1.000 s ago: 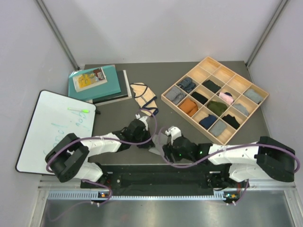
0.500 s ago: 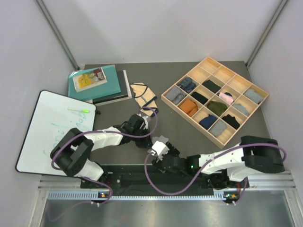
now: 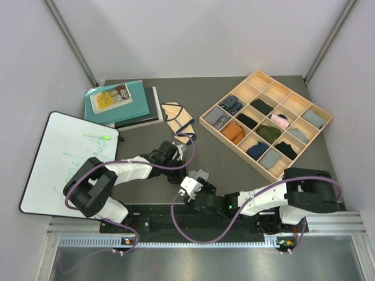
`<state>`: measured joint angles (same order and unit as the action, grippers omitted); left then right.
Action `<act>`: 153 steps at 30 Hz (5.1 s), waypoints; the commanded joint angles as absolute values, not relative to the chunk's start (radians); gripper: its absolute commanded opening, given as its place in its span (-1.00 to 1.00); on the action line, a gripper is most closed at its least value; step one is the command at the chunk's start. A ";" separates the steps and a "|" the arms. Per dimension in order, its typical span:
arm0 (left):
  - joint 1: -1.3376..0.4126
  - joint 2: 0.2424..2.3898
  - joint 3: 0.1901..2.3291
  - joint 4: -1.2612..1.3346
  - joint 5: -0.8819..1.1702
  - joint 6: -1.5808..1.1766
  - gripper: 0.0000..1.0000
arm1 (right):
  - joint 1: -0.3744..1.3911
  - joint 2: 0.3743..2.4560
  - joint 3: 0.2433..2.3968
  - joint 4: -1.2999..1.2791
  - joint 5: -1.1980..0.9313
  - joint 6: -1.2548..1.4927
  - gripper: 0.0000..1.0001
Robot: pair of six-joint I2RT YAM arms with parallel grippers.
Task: Roll the underwear
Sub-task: Roll the underwear to the center of the board.
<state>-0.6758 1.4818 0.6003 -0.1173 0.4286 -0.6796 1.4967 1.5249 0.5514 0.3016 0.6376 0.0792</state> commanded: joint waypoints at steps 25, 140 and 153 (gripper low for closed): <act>-0.632 1.427 0.608 -0.181 0.439 -0.664 -0.58 | 1.450 1.622 0.623 0.215 0.404 0.146 -1.00; -0.690 1.459 0.436 0.235 0.273 -0.647 -1.00 | 0.719 1.772 0.730 0.092 -0.630 0.176 0.48; -0.690 1.457 0.448 0.222 0.268 -0.647 -1.00 | 0.765 1.747 0.715 0.031 -0.586 0.155 0.15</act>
<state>-0.6899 1.4300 0.4400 0.2901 0.3164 -0.6781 0.7372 1.7252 0.7589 0.1783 -0.6556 0.1982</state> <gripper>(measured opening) 0.029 0.584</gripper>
